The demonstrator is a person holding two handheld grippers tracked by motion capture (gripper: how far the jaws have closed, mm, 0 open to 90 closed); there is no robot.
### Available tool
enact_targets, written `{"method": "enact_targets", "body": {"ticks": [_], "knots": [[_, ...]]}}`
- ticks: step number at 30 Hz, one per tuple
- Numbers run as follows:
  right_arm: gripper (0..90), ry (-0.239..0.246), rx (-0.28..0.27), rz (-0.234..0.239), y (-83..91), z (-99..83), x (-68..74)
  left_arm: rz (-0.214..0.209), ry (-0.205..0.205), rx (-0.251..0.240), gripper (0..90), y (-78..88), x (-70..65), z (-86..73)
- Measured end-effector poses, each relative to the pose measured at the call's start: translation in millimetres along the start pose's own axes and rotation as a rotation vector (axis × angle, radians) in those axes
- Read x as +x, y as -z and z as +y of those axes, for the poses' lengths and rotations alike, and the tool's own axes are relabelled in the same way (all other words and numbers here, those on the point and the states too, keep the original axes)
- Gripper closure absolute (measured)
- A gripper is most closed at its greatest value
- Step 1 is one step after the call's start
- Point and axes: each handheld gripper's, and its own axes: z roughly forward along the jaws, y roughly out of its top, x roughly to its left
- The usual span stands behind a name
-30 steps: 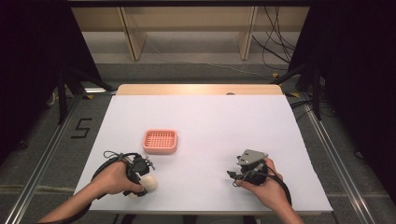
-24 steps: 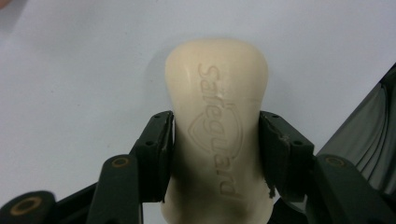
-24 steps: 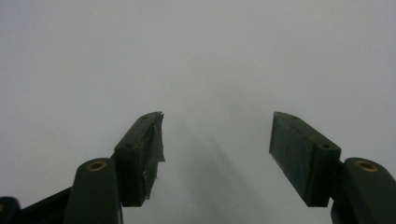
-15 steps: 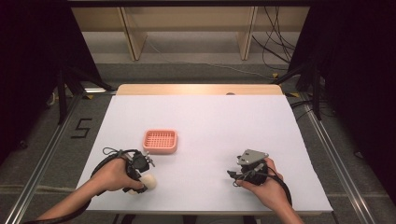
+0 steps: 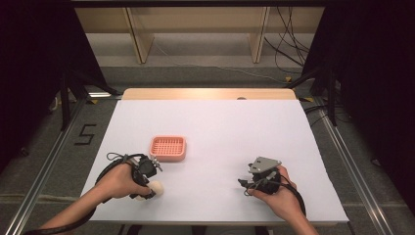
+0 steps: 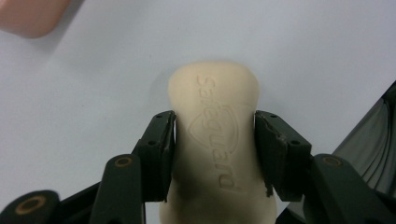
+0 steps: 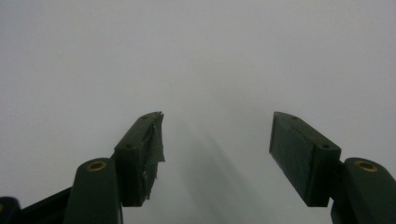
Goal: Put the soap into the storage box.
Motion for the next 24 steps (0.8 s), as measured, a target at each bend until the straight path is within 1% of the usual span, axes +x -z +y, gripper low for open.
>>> {"method": "enact_targets", "body": {"ticks": [4, 9, 10, 13, 16, 19, 21, 23, 24], "knots": [[35.6, 0.000, 0.001, 0.001, -0.2, 0.2, 0.3, -0.001, 0.015, -0.007, 49.4, 0.4, 1.0, 0.1], [35.6, 0.002, 0.001, 0.003, -0.3, 0.0, 0.1, 0.004, 0.015, -0.008, 49.7, 2.0, 2.3, 0.8], [35.6, 0.002, 0.001, 0.003, -0.3, 0.0, 0.1, 0.002, 0.024, -0.011, 49.7, 2.2, 2.0, 0.9], [35.6, 0.002, 0.000, 0.003, -0.4, 0.1, 0.0, 0.001, 0.022, -0.007, 49.9, 3.3, 3.5, 1.3], [35.6, 0.002, 0.000, 0.003, -0.2, 0.0, 0.0, 0.005, 0.028, -0.013, 50.0, 2.4, 3.9, 0.3], [35.6, 0.000, 0.000, 0.000, 0.0, 0.0, 0.1, 0.003, 0.027, 0.001, 50.0, 2.3, 4.4, -0.3], [35.6, 0.000, 0.000, 0.001, -0.2, 0.1, 0.2, 0.002, 0.023, 0.023, 50.1, -0.7, 3.6, -2.9], [35.6, 0.002, 0.002, 0.004, -0.5, 0.1, 0.3, -0.001, 0.026, 0.019, 50.1, -0.9, 4.1, -4.1], [35.6, -0.009, 0.004, 0.006, -0.6, 0.0, 1.5, -0.003, 0.023, 0.018, 50.1, -1.3, 4.8, -4.5]]}}
